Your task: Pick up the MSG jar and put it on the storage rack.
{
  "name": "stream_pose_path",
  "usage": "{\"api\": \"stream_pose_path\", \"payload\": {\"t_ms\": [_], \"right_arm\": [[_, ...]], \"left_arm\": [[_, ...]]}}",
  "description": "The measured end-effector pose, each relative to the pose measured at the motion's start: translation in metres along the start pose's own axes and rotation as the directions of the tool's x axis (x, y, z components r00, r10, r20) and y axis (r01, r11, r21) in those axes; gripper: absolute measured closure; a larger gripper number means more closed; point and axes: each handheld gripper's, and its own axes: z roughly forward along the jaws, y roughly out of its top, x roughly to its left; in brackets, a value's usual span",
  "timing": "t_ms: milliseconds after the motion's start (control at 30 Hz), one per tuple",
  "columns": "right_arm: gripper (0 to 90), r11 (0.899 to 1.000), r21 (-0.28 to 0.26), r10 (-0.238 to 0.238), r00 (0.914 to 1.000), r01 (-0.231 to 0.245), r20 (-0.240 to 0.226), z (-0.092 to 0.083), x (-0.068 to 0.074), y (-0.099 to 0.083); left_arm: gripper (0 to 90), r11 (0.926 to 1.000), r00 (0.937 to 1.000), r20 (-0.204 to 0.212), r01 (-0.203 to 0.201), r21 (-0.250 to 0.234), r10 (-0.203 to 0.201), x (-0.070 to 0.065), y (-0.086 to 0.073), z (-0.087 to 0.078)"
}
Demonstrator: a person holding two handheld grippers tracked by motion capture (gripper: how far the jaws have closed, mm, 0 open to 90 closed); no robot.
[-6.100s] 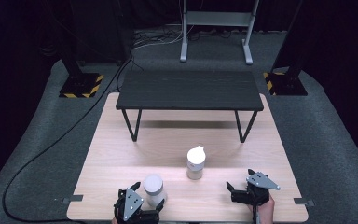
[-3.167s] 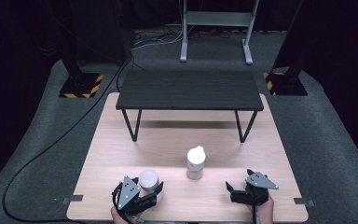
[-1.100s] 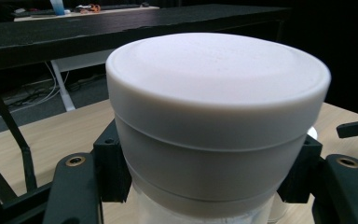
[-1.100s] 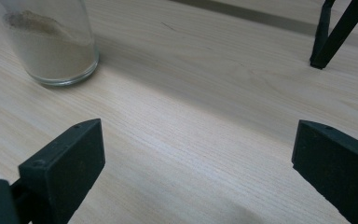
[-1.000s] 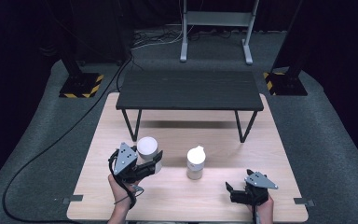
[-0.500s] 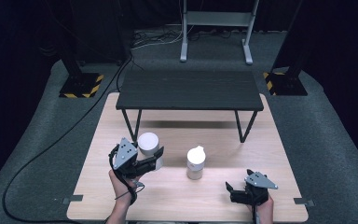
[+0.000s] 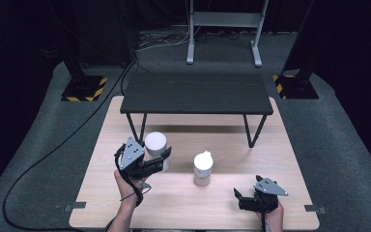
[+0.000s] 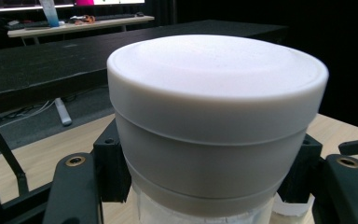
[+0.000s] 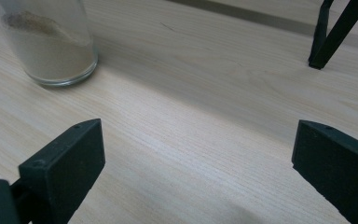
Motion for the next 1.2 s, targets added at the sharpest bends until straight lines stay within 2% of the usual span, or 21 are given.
{"api": "stream_pose_path", "payload": {"t_ms": [1200], "right_arm": [[1.8,1.000,0.009,-0.007,1.0000,0.007,-0.003,0.001,0.000,0.002]], "left_arm": [[35.0,0.9999,0.9995,0.029,-0.012,0.004,0.012,0.011,0.023,0.027]]}}
